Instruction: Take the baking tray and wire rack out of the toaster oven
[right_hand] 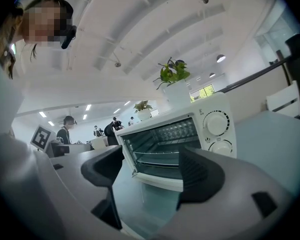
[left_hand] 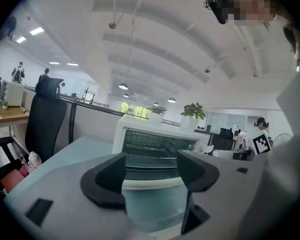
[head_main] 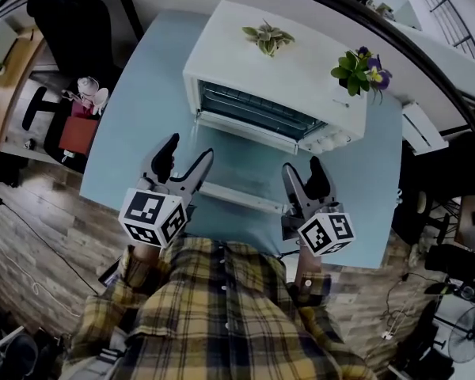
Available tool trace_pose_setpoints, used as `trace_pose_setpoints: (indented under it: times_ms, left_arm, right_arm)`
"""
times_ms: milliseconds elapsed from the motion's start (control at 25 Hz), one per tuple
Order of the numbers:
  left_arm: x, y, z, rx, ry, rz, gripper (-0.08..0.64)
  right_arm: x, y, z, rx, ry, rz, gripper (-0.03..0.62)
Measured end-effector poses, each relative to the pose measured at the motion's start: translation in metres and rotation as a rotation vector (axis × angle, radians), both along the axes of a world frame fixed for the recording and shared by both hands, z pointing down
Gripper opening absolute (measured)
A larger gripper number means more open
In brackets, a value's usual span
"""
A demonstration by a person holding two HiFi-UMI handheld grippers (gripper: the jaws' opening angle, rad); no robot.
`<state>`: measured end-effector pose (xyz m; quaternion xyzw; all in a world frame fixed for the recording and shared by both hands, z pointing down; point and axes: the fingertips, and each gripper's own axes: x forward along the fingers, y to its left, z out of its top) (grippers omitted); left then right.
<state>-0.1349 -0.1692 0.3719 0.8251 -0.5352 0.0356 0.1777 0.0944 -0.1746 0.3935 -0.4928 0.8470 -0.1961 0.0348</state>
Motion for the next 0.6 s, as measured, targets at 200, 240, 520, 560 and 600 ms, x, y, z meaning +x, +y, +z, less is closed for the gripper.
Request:
trace_pose_setpoints:
  times_ms: [200,240,520,560,600]
  left_arm:
    - [0.004,-0.012,0.0,-0.008,0.03,0.049,0.298]
    - [0.006,-0.015,0.001,-0.01,0.044,0.06,0.298]
    - [0.018,-0.037,0.012,-0.034,0.192,0.097,0.272]
    - [0.019,-0.041,0.013,-0.039,0.226,0.096,0.268]
    - [0.019,-0.045,0.015,-0.046,0.264,0.094,0.267]
  right_arm:
    - [-0.008,-0.002,-0.001,-0.014,-0.007,0.028,0.345]
    - [-0.01,-0.004,-0.001,-0.012,-0.013,0.03,0.344]
    - [-0.021,-0.022,0.009,-0.045,-0.129,0.073,0.339]
    - [-0.022,-0.025,0.01,-0.05,-0.146,0.081,0.336]
    - [-0.023,-0.027,0.012,-0.055,-0.163,0.092,0.33]
